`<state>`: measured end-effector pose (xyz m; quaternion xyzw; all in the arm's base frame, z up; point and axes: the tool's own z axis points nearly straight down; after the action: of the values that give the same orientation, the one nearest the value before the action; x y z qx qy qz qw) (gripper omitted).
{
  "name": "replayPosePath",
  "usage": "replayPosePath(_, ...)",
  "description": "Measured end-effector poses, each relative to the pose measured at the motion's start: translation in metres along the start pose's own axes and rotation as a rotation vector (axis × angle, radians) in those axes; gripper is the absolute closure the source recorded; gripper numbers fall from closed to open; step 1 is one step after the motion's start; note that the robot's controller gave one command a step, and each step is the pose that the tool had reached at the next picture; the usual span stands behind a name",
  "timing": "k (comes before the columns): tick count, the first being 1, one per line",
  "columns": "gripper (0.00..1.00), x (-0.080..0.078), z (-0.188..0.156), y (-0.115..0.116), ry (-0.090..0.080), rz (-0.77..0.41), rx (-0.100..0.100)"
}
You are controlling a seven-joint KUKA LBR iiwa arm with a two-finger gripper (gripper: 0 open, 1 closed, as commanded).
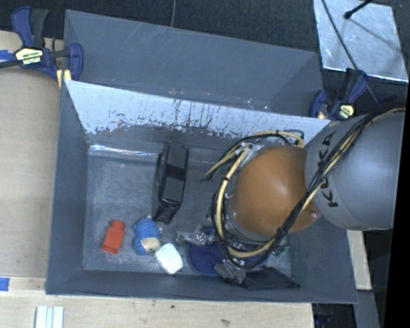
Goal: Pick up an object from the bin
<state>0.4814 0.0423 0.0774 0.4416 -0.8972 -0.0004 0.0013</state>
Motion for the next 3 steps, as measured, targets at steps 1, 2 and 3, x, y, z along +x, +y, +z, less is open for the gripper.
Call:
replayPosePath(1, 1.00, -0.002, -0.003, -0.002, -0.009, 0.001, 0.006)
replayPosePath(2, 1.00, -0.015, -0.094, -0.049, -0.011, -0.013, 0.012)
replayPosePath(3, 1.00, -0.009, -0.029, -0.033, 0.000, -0.037, -0.002)
